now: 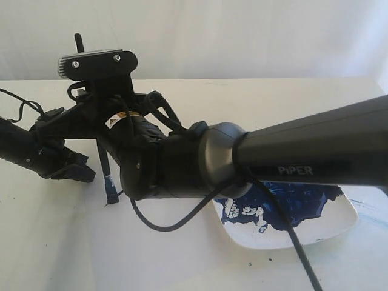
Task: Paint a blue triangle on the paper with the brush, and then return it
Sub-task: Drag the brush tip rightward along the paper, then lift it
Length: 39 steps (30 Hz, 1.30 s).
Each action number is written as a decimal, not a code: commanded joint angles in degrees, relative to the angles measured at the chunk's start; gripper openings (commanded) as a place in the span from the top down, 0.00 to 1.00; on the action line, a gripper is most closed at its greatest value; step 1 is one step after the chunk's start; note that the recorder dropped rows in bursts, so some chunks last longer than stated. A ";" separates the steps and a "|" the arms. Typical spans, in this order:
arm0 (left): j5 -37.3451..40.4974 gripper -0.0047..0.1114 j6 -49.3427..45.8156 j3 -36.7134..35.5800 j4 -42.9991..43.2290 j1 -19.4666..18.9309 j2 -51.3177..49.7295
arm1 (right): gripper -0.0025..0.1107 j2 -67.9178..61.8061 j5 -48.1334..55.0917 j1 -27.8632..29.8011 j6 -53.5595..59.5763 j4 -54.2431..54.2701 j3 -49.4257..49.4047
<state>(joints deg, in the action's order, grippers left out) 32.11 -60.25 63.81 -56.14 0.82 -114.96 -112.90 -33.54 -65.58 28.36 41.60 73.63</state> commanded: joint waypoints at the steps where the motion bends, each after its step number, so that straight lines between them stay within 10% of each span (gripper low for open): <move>1: -2.46 0.96 0.06 -0.31 2.33 -0.15 -0.35 | 0.98 0.20 0.94 -0.07 3.09 2.56 -0.09; 39: -2.33 0.96 0.06 -0.31 2.33 -0.15 -0.35 | 0.98 4.17 -16.10 -0.07 33.36 39.37 -1.19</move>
<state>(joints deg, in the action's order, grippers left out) 32.00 -60.25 63.81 -56.02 0.82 -114.96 -109.63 -48.70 -65.58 60.89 80.91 72.75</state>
